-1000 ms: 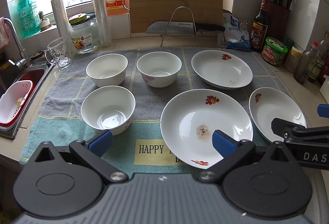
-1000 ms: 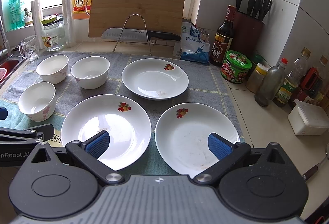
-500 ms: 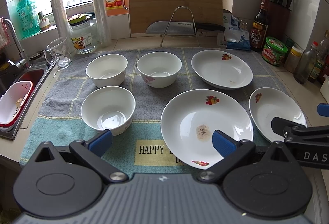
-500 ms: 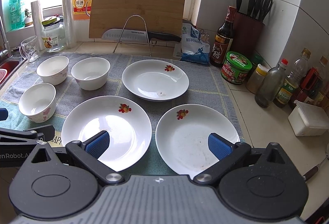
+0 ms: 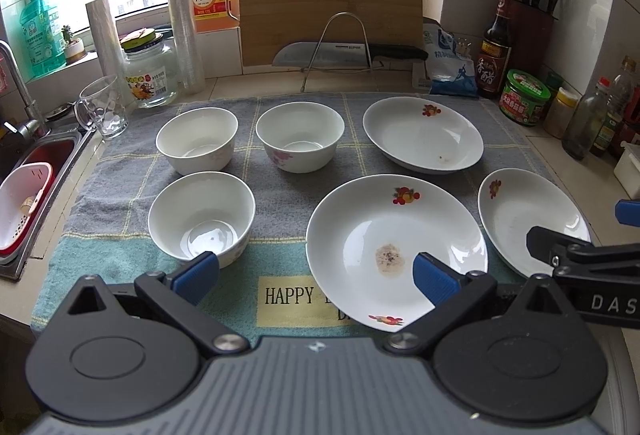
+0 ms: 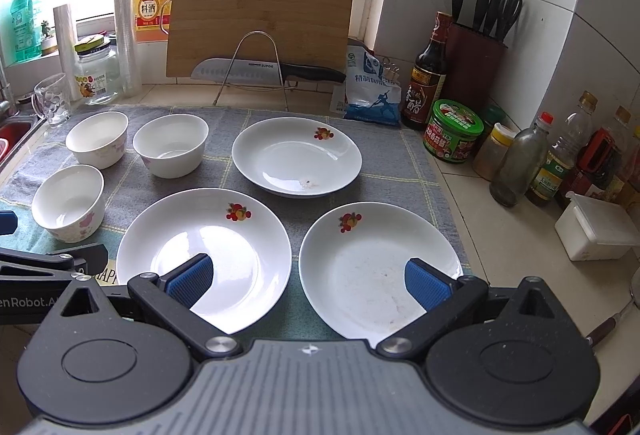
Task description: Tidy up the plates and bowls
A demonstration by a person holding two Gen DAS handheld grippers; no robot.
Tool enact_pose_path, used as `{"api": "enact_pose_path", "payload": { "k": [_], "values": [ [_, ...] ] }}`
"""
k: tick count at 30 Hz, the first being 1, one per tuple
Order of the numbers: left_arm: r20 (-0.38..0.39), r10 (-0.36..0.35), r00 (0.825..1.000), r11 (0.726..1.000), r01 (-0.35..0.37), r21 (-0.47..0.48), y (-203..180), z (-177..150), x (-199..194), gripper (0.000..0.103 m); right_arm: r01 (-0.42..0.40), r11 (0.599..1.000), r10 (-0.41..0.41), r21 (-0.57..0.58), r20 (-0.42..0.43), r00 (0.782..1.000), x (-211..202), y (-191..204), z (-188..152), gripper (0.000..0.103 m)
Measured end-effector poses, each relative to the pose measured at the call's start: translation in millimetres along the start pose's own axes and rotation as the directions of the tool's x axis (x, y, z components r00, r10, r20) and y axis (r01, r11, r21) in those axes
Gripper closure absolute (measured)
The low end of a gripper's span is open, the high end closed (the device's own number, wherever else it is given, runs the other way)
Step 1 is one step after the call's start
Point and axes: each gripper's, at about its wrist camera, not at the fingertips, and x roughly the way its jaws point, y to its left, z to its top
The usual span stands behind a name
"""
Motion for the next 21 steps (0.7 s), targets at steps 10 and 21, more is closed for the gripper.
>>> {"api": "enact_pose_path", "payload": {
  "k": [10,21],
  "values": [
    [-0.007,-0.07,0.997,0.996,0.071,0.058,6.3,3.2,6.6,0.001,0.016,1.0,-0.015,-0.01,0.039,0.999,-5.1,5.2,-8.1,0.0],
    [0.029,-0.154,0.988,0.981,0.15,0.127,19.1,5.3,12.2,0.001,0.087,0.996,-0.089,0.028,0.056,0.994,-12.1,1.3,-24.4,0.0]
  ]
}}
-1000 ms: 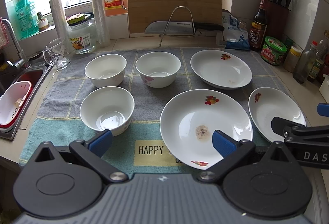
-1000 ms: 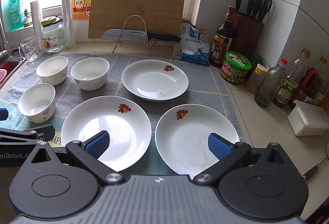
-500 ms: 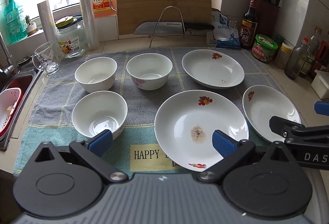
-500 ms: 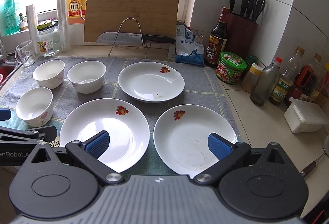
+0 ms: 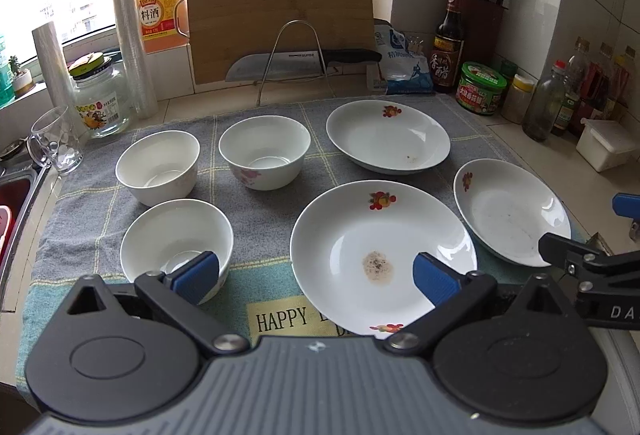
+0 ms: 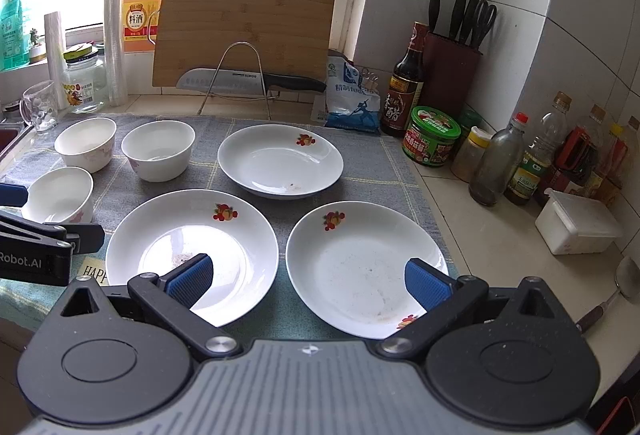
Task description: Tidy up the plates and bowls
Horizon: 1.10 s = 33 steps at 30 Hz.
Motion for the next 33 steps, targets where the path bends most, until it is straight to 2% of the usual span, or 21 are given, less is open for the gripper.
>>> {"api": "enact_pose_path", "payload": {
  "k": [5,11,22,33],
  "values": [
    [-0.013,-0.056,0.998,0.998,0.055,-0.035,7.3,1.3,8.6,0.001,0.039,0.999,-0.038,0.037,-0.032,0.999,2.0,-14.2,-16.0,0.0],
    [-0.027,-0.073,0.997,0.997,0.073,-0.013,0.4,2.3,17.2,0.001,0.05,0.997,-0.046,0.059,-0.065,0.997,17.8,-33.6,-33.9,0.0],
    [-0.06,-0.046,0.997,0.999,0.045,-0.018,-28.0,19.9,43.7,0.001,-0.064,0.995,0.072,0.075,-0.116,0.991,78.0,-71.8,-55.5,0.0],
    [-0.098,-0.044,0.994,0.998,0.048,0.034,-79.0,44.2,74.4,0.001,-0.182,0.981,0.191,0.064,-0.171,0.967,131.0,-103.8,-67.4,0.0]
  ]
}}
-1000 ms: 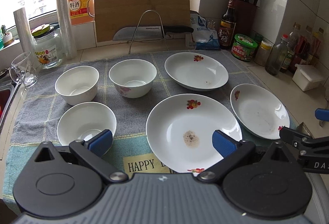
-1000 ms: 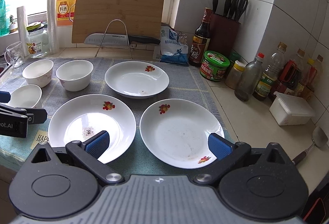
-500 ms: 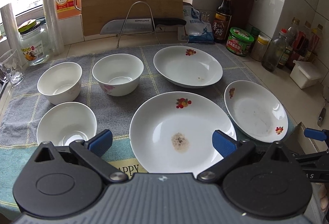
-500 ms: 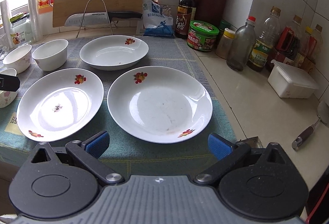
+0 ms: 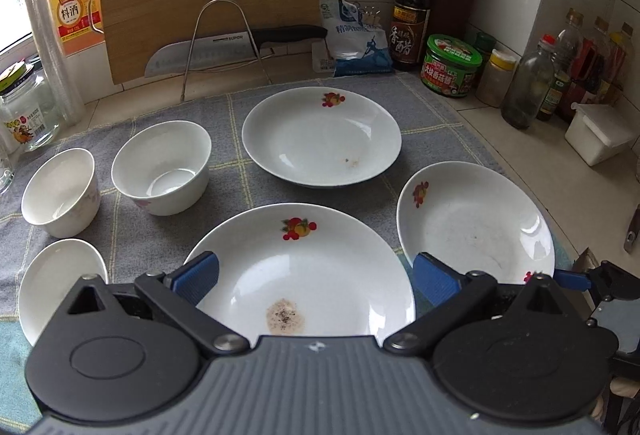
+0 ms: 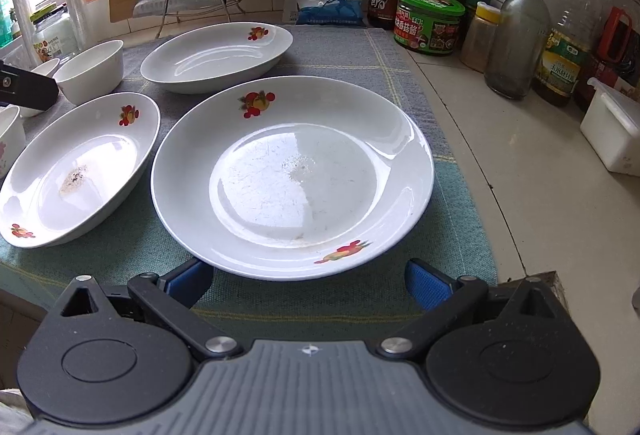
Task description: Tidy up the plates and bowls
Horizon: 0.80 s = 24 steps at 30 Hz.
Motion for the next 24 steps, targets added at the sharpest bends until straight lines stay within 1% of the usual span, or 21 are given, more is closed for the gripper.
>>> {"api": "enact_pose_path", "payload": {
  "k": [2,4,5,9,10,13,16,18,21,22,24],
  "values": [
    [0.0,-0.002,1.0,1.0,0.002,0.008,-7.4,4.6,4.3,0.001,-0.014,1.0,0.014,-0.013,-0.005,1.0,4.2,-1.9,1.2,0.0],
    [-0.001,-0.004,1.0,1.0,0.004,0.015,-12.8,7.6,8.1,0.001,-0.015,0.999,0.014,-0.049,-0.006,1.0,7.5,-1.2,3.6,0.0],
    [-0.004,-0.008,1.0,1.0,0.008,0.019,-15.3,9.4,10.3,0.001,-0.012,0.998,0.011,-0.061,-0.007,1.0,8.7,-0.7,4.0,0.0],
    [-0.008,-0.037,0.999,0.998,0.038,0.041,-24.7,14.3,18.4,0.001,-0.039,0.995,0.039,-0.095,0.001,0.999,11.0,-3.4,5.7,0.0],
    [-0.004,-0.053,0.999,0.998,0.053,0.045,-26.8,15.8,19.6,0.001,-0.044,0.994,0.045,-0.102,0.009,0.999,10.9,-4.0,4.8,0.0],
    [-0.018,-0.134,0.991,0.989,0.135,0.06,-32.6,25.0,25.1,0.001,-0.058,0.992,0.064,-0.114,0.055,0.996,9.2,-6.2,-2.0,0.0],
    [-0.025,-0.166,0.986,0.979,0.168,0.114,-42.6,34.0,32.4,0.001,-0.066,0.991,0.078,-0.121,0.099,0.992,7.2,-8.2,-8.7,0.0],
    [-0.017,-0.197,0.98,0.969,0.198,0.146,-49.7,40.8,36.2,0.001,-0.073,0.989,0.088,-0.126,0.12,0.989,6.4,-10.3,-11.4,0.0],
    [0.0,-0.274,0.962,0.942,0.268,0.204,-57.9,49.0,42.2,0.001,-0.08,0.987,0.101,-0.143,0.146,0.984,6.6,-12.8,-14.1,0.0],
    [-0.011,-0.287,0.958,0.932,0.282,0.227,-62.0,52.8,46.2,0.001,-0.083,0.986,0.103,-0.144,0.142,0.984,6.5,-13.2,-13.3,0.0],
    [-0.067,-0.313,0.947,0.913,0.32,0.255,-68.4,59.8,55.0,0.001,-0.087,0.984,0.11,-0.157,0.139,0.984,7.7,-13.9,-10.9,0.0]
  ]
}}
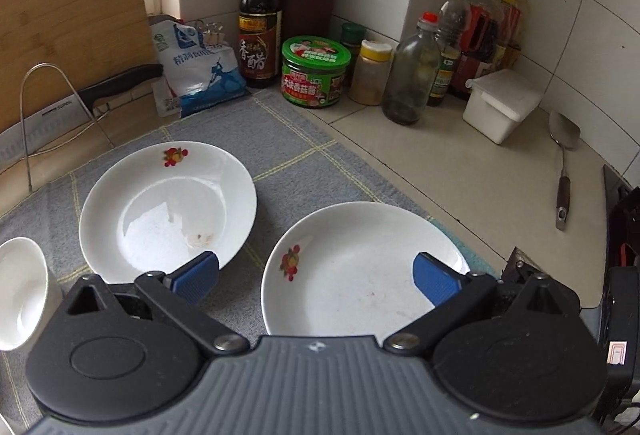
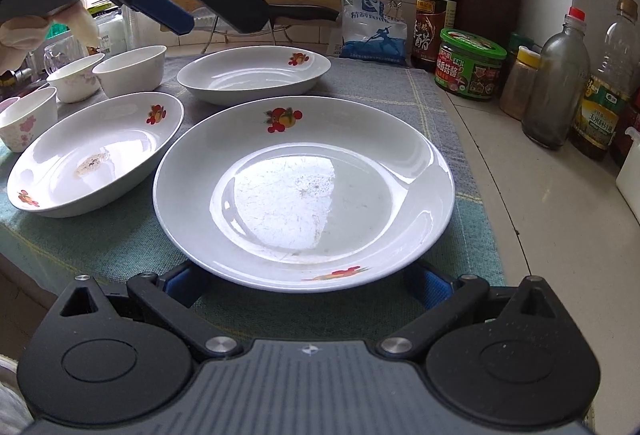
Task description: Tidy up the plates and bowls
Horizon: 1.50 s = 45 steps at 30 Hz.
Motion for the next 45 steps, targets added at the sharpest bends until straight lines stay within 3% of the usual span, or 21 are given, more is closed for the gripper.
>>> {"api": "enact_pose_path", "payload": {
  "k": [2,8,12,22,28,33,45],
  "values": [
    [-0.047,-0.056,0.997,0.998,0.057,0.023,0.5,6.7,12.4,0.001,-0.006,1.0,0.006,-0.01,0.002,1.0,0.7,-1.1,0.5,0.0],
    [-0.155,-0.122,0.98,0.987,0.137,0.086,-1.2,20.0,46.9,0.001,-0.029,0.999,0.03,-0.035,0.03,0.999,0.7,-2.7,-3.3,0.0],
    [-0.206,-0.131,0.97,0.976,0.163,0.147,-3.5,27.5,66.5,0.003,-0.049,0.998,0.051,-0.049,0.045,0.998,1.3,-5.3,-4.2,0.0],
    [-0.327,-0.147,0.933,0.956,0.218,0.194,-0.3,39.0,106.9,0.018,-0.048,0.998,0.052,-0.051,0.079,0.995,-0.4,-5.4,-9.7,0.0],
    [-0.379,-0.171,0.909,0.945,0.26,0.197,4.1,43.9,116.4,0.02,-0.06,0.996,0.065,-0.06,0.078,0.995,-0.6,-7.6,-8.9,0.0],
    [-0.405,-0.182,0.896,0.938,0.282,0.203,5.4,45.1,121.5,0.021,-0.064,0.996,0.068,-0.062,0.066,0.996,-0.2,-8.1,-7.1,0.0],
    [-0.389,-0.2,0.899,0.933,0.296,0.204,5.9,47.5,119.3,0.021,-0.06,0.996,0.061,-0.07,0.019,0.998,-0.1,-8.9,2.2,0.0]
  ]
}}
